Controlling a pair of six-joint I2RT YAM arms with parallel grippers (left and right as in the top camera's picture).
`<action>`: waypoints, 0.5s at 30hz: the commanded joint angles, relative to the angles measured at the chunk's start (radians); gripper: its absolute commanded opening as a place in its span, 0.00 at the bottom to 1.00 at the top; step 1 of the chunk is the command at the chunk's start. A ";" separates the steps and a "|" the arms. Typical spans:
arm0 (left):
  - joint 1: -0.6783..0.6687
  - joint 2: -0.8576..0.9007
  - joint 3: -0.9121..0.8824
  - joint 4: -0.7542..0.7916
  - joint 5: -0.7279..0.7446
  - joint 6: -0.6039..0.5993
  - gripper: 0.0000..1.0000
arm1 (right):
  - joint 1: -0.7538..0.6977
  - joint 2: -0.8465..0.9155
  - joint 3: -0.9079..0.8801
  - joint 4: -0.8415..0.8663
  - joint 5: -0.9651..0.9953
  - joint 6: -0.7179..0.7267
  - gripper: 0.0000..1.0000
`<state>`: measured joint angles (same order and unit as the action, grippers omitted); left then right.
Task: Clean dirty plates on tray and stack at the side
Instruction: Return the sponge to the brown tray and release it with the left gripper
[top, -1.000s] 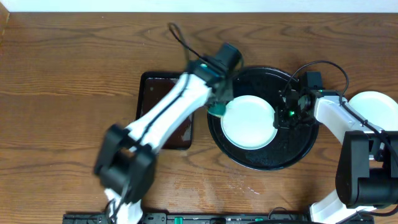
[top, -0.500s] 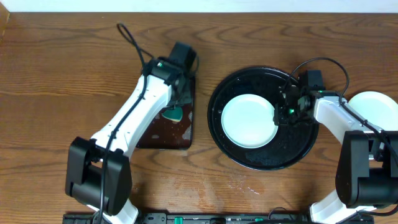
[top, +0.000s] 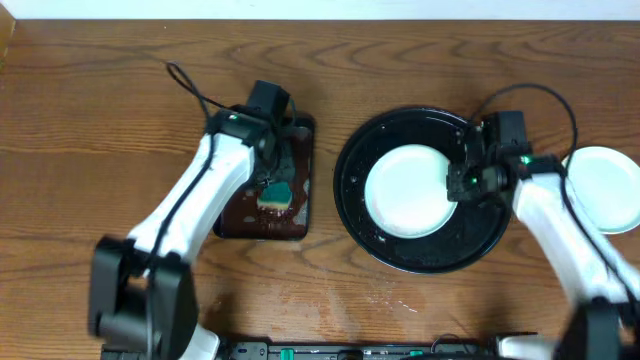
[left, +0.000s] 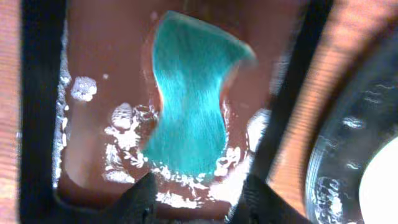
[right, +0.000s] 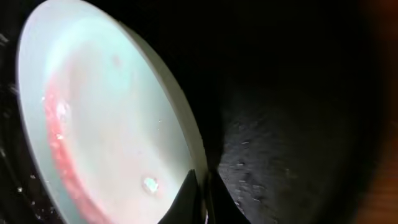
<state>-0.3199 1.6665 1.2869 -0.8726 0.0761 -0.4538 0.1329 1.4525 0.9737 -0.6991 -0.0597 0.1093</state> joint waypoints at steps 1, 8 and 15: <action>0.005 -0.115 0.021 -0.009 0.021 0.008 0.58 | 0.099 -0.137 0.011 -0.008 0.296 0.043 0.01; 0.005 -0.247 0.021 -0.024 0.021 0.008 0.70 | 0.257 -0.241 0.011 -0.001 0.583 -0.009 0.01; 0.005 -0.260 0.021 -0.026 0.021 0.001 0.81 | 0.443 -0.242 0.011 -0.016 0.858 -0.022 0.01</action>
<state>-0.3199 1.4082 1.2881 -0.8936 0.0990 -0.4480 0.4950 1.2217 0.9741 -0.7109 0.5743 0.0971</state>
